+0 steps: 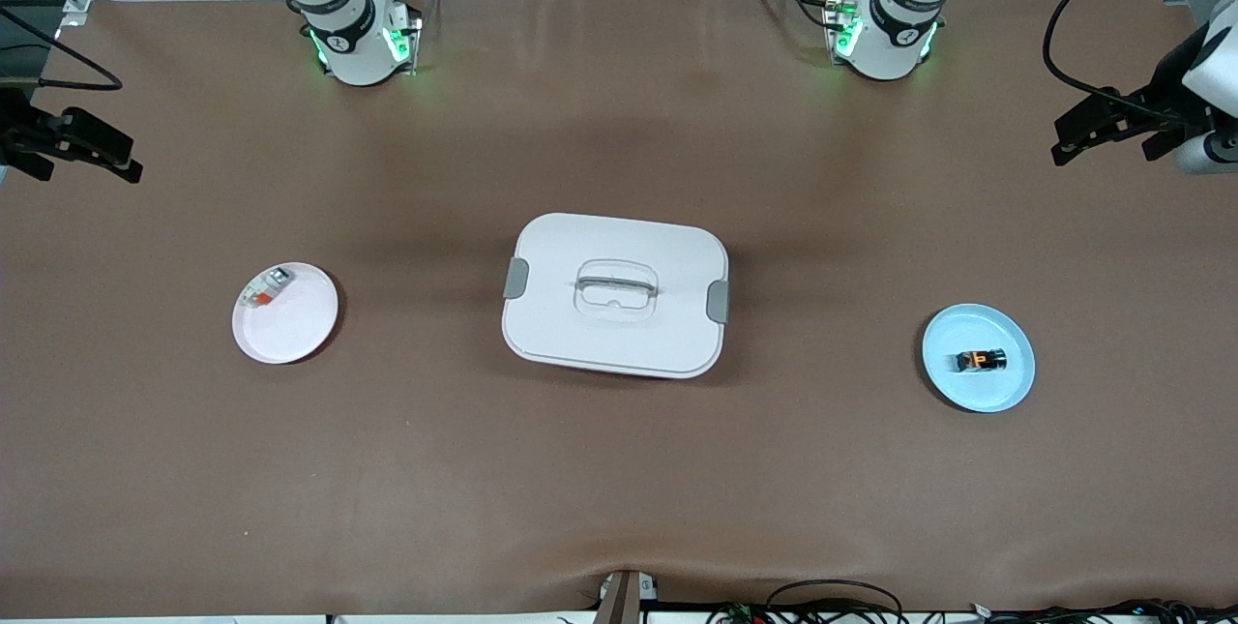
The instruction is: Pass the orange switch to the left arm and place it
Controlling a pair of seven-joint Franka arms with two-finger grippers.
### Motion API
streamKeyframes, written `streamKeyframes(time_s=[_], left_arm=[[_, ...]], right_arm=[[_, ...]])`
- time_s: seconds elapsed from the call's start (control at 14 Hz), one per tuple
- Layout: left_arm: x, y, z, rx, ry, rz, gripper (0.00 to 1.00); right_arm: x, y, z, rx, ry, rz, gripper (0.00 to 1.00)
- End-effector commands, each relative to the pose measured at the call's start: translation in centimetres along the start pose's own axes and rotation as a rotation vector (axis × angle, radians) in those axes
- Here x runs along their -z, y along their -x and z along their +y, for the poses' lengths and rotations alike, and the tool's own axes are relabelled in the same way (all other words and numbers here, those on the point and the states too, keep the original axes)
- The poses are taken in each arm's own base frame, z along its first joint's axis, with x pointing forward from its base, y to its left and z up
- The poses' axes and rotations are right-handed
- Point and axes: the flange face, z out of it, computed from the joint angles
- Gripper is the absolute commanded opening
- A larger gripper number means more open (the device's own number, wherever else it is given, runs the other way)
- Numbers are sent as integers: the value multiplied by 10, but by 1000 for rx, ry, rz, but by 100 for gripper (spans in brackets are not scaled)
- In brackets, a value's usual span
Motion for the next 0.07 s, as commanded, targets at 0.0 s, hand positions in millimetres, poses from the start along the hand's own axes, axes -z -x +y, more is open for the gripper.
streamKeyframes(time_s=[0.0], left_arm=[[6, 1, 0, 7, -1, -2, 100]], right_arm=[[6, 1, 0, 12, 15, 8, 100]])
